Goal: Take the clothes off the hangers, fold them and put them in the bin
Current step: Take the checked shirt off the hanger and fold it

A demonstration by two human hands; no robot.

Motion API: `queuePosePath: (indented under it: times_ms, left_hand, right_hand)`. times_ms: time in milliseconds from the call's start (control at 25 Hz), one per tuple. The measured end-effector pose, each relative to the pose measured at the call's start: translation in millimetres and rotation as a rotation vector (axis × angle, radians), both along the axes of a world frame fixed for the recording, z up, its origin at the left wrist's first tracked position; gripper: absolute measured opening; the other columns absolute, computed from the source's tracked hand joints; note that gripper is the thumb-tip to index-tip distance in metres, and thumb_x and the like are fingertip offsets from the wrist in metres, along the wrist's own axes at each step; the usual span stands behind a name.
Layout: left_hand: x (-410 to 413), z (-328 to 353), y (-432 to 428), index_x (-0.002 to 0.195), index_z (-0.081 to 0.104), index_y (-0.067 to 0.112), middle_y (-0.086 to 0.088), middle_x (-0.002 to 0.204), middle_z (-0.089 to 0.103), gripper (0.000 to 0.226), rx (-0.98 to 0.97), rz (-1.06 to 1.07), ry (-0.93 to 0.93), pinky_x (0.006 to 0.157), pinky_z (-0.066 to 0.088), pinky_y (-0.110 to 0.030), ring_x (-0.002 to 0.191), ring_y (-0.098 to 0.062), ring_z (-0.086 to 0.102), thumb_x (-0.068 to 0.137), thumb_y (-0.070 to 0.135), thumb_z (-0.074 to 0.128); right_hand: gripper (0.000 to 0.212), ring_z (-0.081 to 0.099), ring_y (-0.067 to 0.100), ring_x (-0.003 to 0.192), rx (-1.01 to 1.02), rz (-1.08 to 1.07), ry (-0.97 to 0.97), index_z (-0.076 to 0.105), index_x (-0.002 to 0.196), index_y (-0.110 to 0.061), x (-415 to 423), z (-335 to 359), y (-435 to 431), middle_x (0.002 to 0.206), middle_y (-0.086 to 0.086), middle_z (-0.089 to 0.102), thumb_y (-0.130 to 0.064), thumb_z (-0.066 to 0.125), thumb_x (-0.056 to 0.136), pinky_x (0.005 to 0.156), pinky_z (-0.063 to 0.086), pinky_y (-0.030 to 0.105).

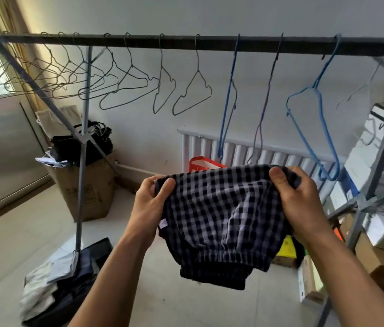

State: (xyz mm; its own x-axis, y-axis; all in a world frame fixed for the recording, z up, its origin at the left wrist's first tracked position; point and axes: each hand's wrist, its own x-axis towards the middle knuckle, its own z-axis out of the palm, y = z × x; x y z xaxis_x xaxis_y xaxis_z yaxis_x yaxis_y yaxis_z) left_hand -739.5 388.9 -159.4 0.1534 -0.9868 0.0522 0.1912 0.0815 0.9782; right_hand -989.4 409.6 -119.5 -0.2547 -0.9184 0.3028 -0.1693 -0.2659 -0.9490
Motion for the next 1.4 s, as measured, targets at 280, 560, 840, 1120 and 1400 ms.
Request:
queuePosePath:
  times_ms: [280,560,840,1120,1400]
  left_hand:
    - [56,-6,5,0.097,0.065,0.015,-0.007,0.086,0.065,0.018,0.001,0.038,-0.38,0.055,0.05,-0.018,0.068,-0.01,0.063,0.095,0.031,0.057]
    - [141,-12,-27,0.125,0.062,0.013,-0.019,0.116,0.069,0.088,0.498,-0.181,0.492,0.077,0.056,-0.052,0.106,-0.037,0.066,0.075,0.082,0.039]
    - [238,-21,-42,0.112,0.064,-0.002,-0.022,0.099,0.073,0.051,0.415,-0.033,0.601,0.087,0.05,-0.044,0.085,-0.032,0.073,0.098,0.042,0.042]
    - [335,-31,-48,0.124,0.058,0.012,-0.011,0.109,0.073,0.054,0.404,-0.055,0.24,0.086,0.054,-0.038,0.101,-0.027,0.07,0.076,0.035,0.07]
    - [409,-43,-59,0.12,0.059,0.009,-0.015,0.112,0.071,0.058,0.439,-0.001,0.298,0.091,0.052,-0.04,0.104,-0.03,0.066,0.069,0.036,0.061]
  right_hand:
    - [0.038,0.042,0.008,0.055,-0.178,0.007,0.384,0.043,0.091,-0.015,105,-2,-36,0.064,-0.004,0.042,-0.052,0.049,0.086,0.055,0.038,0.025]
    - [0.027,0.065,0.01,0.068,-0.335,0.291,0.723,0.037,0.099,-0.03,249,-31,-47,0.085,-0.004,0.066,-0.056,0.044,0.093,0.059,0.055,0.025]
    - [0.034,0.052,-0.002,0.113,-0.079,0.684,0.581,0.047,0.092,-0.039,339,-65,-61,0.119,-0.024,0.058,-0.07,0.05,0.08,0.097,0.044,0.032]
    - [0.071,0.059,0.024,0.109,0.219,0.315,0.417,0.033,0.128,-0.036,433,-79,-123,0.12,-0.001,0.058,-0.083,0.035,0.075,0.091,0.051,0.048]
    - [0.098,0.067,0.017,0.104,0.73,0.626,0.166,0.066,0.115,-0.018,500,-111,-172,0.113,0.001,0.071,-0.093,0.053,0.053,0.101,0.047,0.04]
